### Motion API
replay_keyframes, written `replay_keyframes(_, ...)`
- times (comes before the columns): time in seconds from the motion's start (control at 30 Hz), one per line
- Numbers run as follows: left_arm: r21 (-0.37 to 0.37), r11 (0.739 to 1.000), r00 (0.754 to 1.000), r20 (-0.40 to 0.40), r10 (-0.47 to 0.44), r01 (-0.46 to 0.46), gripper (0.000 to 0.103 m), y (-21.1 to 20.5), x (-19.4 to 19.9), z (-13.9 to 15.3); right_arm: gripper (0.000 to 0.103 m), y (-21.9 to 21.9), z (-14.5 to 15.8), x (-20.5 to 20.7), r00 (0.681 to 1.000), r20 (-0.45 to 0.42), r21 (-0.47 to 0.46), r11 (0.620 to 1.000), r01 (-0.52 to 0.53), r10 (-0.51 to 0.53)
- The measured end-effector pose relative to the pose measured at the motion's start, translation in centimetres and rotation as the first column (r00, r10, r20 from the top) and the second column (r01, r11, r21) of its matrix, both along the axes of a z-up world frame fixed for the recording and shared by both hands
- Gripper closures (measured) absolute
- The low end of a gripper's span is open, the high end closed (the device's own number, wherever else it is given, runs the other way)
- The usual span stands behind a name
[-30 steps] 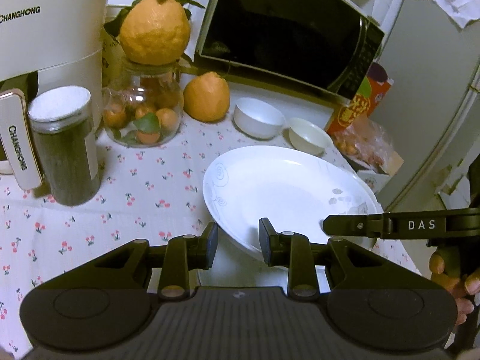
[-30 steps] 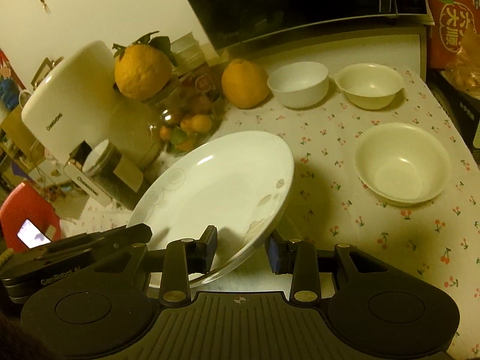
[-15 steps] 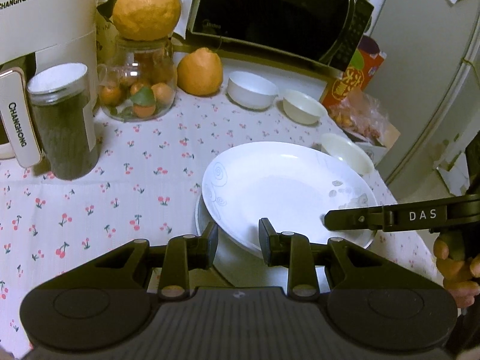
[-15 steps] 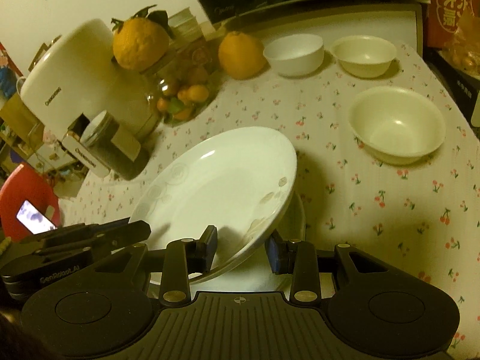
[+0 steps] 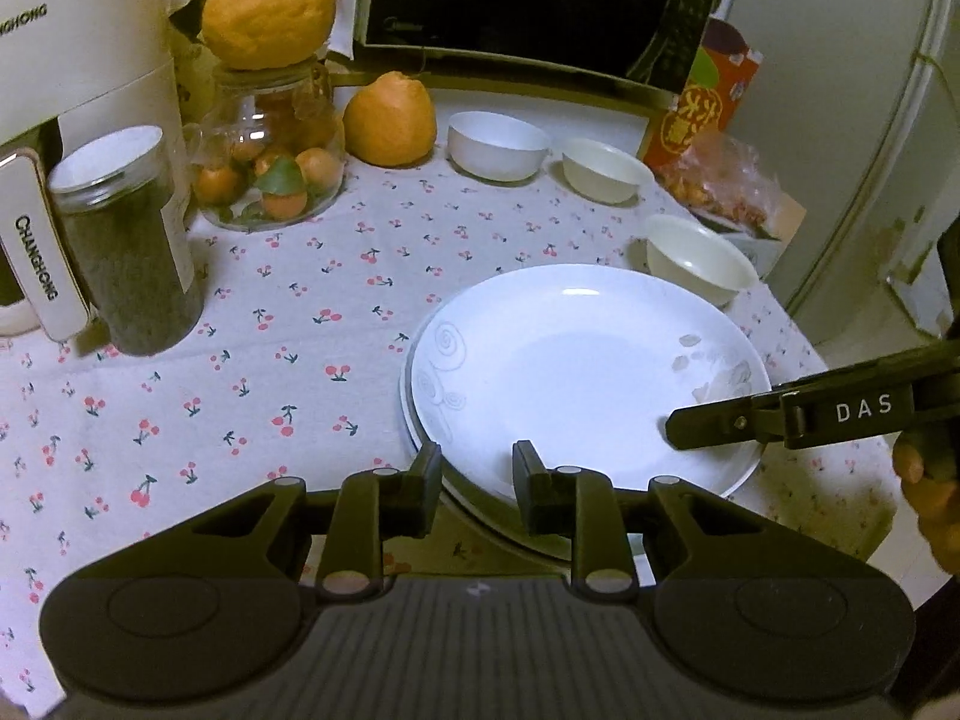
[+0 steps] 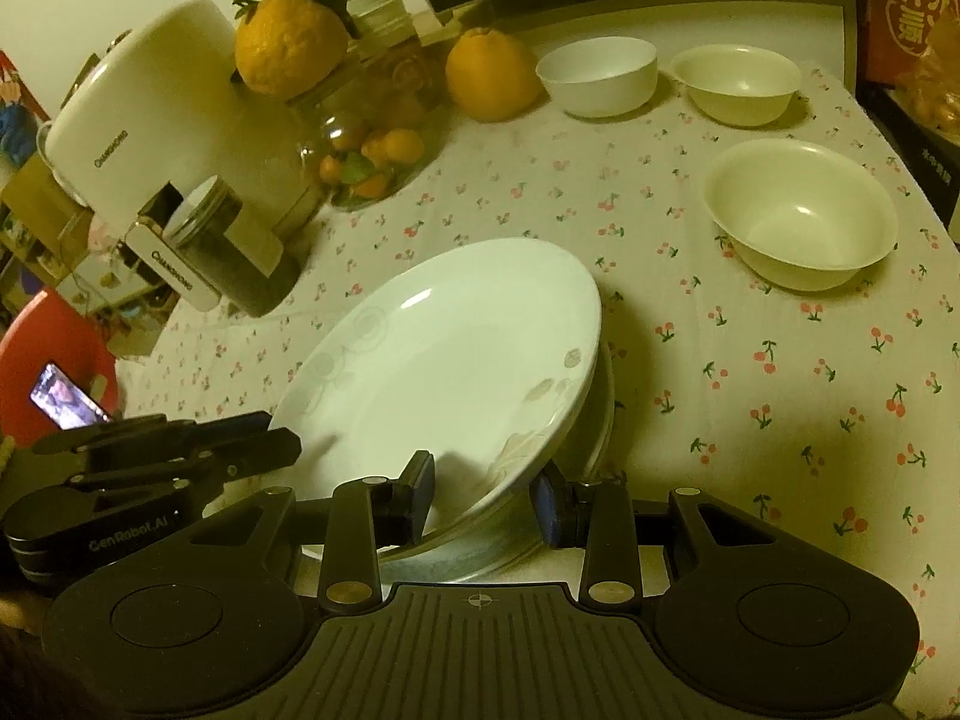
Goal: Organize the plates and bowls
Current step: 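Lift the white plate with both grippers and carry it over the blue plates, then lower the white plate onto the blue plate stack and open both grippers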
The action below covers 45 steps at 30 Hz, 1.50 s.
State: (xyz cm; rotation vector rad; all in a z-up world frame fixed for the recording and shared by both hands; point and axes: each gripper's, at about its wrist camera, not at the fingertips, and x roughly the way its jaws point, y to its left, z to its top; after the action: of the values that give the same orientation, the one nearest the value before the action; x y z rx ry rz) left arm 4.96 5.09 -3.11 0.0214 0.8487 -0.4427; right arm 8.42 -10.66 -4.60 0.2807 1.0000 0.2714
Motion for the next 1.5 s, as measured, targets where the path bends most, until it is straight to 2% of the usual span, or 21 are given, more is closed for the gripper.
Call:
replay_keyframes(0.17, 0.043, 0.999, 1.000, -0.001, -0.002, 0.002, 0.081, -0.4, 0.0, -0.1, 0.068, 0.6, 0.0, -0.1, 1.000, -0.020, -0.023, 1.000, -0.019, 0.019)
replay_keyframes(0.83, 0.089, 0.996, 1.000, -0.024, 0.004, -0.001, 0.080, -0.8, 0.2, -0.6, 0.067, -0.2, 1.3, -0.1, 0.990, -0.133, -0.024, 0.998, -0.055, 0.051)
replay_keyframes(1.07, 0.092, 0.996, 0.999, -0.034, 0.007, -0.004, 0.080, -0.9, 0.4, -0.5, 0.067, -1.1, 1.6, -0.2, 0.992, -0.119, -0.005, 0.999, -0.048, 0.047)
replay_keyframes(1.27, 0.078, 0.997, 0.999, -0.040, 0.012, -0.009, 0.076, -0.7, 0.4, -0.4, 0.056, -1.9, 1.7, 0.1, 0.993, -0.114, 0.002, 1.000, -0.018, 0.018)
replay_keyframes(1.37, 0.072, 0.997, 0.999, -0.043, 0.011, -0.008, 0.069, -0.8, 0.5, -0.3, 0.051, -2.0, 1.7, 0.2, 0.994, -0.111, 0.005, 1.000, -0.011, 0.012)
replay_keyframes(1.5, 0.067, 0.998, 0.999, -0.038, 0.009, -0.007, 0.055, -1.0, 0.6, 0.1, 0.036, -2.2, 1.8, 0.4, 0.995, -0.103, 0.009, 1.000, -0.001, 0.002)
